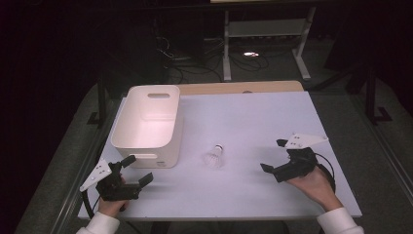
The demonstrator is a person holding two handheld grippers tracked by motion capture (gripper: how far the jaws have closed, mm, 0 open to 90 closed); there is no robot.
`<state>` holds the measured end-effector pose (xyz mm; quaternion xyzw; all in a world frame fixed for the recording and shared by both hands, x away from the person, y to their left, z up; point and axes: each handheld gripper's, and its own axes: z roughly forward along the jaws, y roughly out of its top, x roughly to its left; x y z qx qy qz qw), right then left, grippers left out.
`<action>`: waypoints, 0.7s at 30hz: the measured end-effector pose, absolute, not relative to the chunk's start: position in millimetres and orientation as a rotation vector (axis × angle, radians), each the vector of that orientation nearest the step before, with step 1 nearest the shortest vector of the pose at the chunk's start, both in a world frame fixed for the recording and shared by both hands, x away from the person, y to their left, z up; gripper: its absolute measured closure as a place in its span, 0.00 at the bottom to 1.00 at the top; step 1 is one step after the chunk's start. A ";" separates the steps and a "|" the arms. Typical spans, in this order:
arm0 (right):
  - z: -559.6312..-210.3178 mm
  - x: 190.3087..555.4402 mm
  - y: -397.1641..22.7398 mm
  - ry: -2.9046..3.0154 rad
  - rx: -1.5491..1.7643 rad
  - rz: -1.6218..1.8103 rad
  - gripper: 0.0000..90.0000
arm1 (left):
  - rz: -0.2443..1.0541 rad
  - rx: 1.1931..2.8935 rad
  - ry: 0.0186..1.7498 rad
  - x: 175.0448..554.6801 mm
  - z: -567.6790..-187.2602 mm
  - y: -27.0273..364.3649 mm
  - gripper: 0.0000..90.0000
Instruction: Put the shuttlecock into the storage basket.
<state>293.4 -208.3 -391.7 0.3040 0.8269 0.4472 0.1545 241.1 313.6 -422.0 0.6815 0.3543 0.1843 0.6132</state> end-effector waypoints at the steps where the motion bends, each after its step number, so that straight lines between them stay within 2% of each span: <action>1: -392.1 294.3 -207.0 2.375 0.858 1.279 0.00 | 0.424 1.571 0.817 241.2 -422.1 313.6 0.00; 21: -394.1 304.5 -179.8 2.437 0.807 1.263 0.00 | 0.420 1.570 0.812 241.1 -421.8 314.0 0.00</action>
